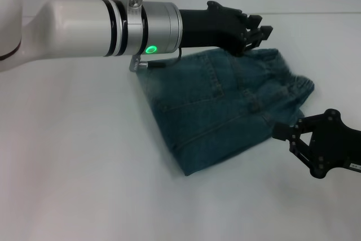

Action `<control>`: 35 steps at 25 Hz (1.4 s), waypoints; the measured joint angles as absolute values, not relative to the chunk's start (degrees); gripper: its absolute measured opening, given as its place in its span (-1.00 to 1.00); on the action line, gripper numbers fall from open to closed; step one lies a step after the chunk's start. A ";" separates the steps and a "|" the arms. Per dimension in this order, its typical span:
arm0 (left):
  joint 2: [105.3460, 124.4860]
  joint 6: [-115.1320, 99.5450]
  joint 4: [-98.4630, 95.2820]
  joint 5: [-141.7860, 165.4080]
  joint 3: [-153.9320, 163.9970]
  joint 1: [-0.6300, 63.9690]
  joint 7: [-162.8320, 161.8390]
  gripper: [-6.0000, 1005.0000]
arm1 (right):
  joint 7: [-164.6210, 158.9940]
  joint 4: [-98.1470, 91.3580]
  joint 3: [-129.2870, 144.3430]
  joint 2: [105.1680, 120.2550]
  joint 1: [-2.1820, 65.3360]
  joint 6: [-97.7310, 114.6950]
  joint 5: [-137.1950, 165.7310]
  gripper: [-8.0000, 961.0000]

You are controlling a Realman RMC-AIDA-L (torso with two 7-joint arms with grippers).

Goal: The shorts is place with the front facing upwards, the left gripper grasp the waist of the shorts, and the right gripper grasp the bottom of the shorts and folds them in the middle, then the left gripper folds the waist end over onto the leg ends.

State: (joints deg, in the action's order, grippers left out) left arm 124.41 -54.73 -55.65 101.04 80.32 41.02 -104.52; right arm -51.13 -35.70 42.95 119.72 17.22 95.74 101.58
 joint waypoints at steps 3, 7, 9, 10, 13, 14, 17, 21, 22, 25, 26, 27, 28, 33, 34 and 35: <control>124.31 -55.37 -55.98 101.42 80.02 40.07 -104.32 -0.54 | -51.53 -35.70 42.98 119.68 17.62 95.22 101.92 -0.92; 124.22 -60.20 -56.99 101.57 75.47 37.17 -100.98 -0.29 | -52.65 -35.77 42.98 119.60 17.95 93.94 102.19 -0.89; 124.28 -63.86 -57.15 101.29 71.75 35.44 -98.05 -0.17 | -53.51 -36.04 42.85 119.50 18.14 93.58 102.94 -0.88; 124.32 -66.92 -57.15 100.76 69.10 33.91 -95.90 -0.10 | -53.99 -36.33 42.73 119.48 18.25 93.48 103.54 -0.87; 124.22 -74.99 -56.88 99.03 63.20 29.47 -89.85 0.11 | -55.97 -37.55 42.44 119.44 18.39 93.07 104.80 -0.85; 124.16 -77.96 -56.83 98.55 61.37 27.84 -87.64 0.18 | -56.76 -38.15 42.40 119.45 18.31 92.88 105.10 -0.84; 124.25 -86.01 -56.25 98.23 55.53 23.33 -82.01 0.43 | -58.47 -39.69 42.28 119.44 17.86 92.73 105.60 -0.82; 124.09 -96.36 -52.60 100.53 44.96 17.68 -73.87 0.73 | -59.83 -41.22 42.13 119.17 17.35 94.56 107.20 -0.71; 124.09 -96.36 -52.60 100.53 44.96 17.68 -73.87 0.76 | -60.53 -42.16 42.07 119.09 17.21 95.65 108.46 -0.62; 124.01 -102.66 -51.84 105.14 38.27 15.30 -70.49 0.84 | -61.99 -44.24 41.95 119.07 17.12 98.78 112.13 -0.37; 124.02 -104.53 -51.78 107.07 36.33 14.41 -69.37 0.86 | -62.08 -44.66 41.84 119.06 17.14 99.78 113.15 -0.27; 124.04 -105.47 -51.74 108.51 35.17 13.83 -68.71 0.86 | -62.05 -44.94 41.76 119.07 17.15 100.55 113.87 -0.16; 124.09 -106.30 -51.69 110.47 34.08 13.24 -68.08 0.86 | -61.99 -45.11 41.68 119.09 17.13 101.17 114.51 -0.06; 124.16 -106.44 -50.87 117.78 31.26 12.10 -67.23 0.86 | -60.98 -45.37 41.63 119.23 16.34 103.01 115.18 0.28; 124.11 -106.24 -50.12 118.97 30.19 12.05 -66.70 0.86 | -60.29 -45.37 41.65 119.29 16.02 103.48 115.19 0.32; 124.03 -106.18 -49.46 119.67 28.97 12.01 -66.06 0.86 | -59.53 -45.38 41.67 119.35 15.72 103.92 115.20 0.37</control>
